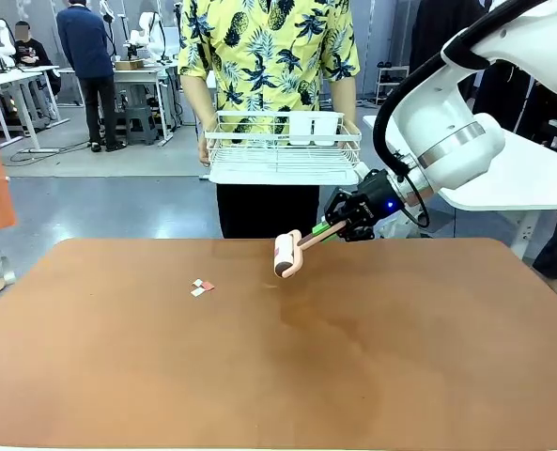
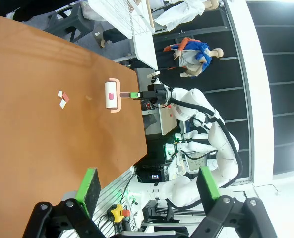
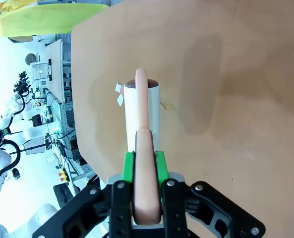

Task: Clean the table.
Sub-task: Clean the table with the Lint Roller when the human lifts the Dish drying rack.

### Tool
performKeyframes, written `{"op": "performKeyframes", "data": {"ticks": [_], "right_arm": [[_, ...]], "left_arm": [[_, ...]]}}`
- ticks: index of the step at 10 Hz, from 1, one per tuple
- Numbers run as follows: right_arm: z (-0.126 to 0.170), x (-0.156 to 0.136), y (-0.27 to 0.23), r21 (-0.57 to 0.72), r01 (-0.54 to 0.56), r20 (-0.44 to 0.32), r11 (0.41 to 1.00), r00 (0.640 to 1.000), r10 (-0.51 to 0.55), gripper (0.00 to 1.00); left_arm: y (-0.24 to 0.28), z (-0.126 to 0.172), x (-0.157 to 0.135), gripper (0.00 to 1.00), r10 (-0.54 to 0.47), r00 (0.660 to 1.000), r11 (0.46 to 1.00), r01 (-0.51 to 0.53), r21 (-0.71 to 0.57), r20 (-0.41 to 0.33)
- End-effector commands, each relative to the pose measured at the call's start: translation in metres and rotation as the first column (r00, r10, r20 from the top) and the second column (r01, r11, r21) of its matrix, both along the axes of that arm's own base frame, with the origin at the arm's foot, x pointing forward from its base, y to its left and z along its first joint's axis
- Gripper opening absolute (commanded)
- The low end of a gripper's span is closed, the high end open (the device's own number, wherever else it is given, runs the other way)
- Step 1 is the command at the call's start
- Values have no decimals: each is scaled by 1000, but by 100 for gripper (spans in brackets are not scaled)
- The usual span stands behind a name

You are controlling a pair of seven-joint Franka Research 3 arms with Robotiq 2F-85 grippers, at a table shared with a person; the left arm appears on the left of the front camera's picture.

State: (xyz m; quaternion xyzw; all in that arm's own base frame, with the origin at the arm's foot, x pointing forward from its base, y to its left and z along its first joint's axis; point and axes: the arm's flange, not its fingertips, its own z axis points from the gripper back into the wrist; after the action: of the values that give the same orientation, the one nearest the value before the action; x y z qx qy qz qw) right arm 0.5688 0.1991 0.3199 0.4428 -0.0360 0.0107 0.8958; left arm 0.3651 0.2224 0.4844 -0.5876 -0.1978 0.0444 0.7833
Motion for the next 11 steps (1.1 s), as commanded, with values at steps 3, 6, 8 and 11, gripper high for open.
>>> {"op": "performKeyframes", "data": {"ticks": [3,6,8,11], "right_arm": [[-21,12,13,-10,35,-33,999,999,-35,21],[-37,13,31,-16,-15,-99,1000,995,14,21],[-42,12,33,-16,-29,-123,999,992,26,21],[-59,12,49,-44,-33,-135,998,991,27,21]], "left_arm": [[2,3,-2,100,1,1000,1000,-1,-8,11],[2,3,-2,100,1,1000,1000,-1,-8,11],[2,3,-2,100,1,1000,1000,-1,-8,11],[2,3,-2,100,1,1000,1000,-1,-8,11]]}}
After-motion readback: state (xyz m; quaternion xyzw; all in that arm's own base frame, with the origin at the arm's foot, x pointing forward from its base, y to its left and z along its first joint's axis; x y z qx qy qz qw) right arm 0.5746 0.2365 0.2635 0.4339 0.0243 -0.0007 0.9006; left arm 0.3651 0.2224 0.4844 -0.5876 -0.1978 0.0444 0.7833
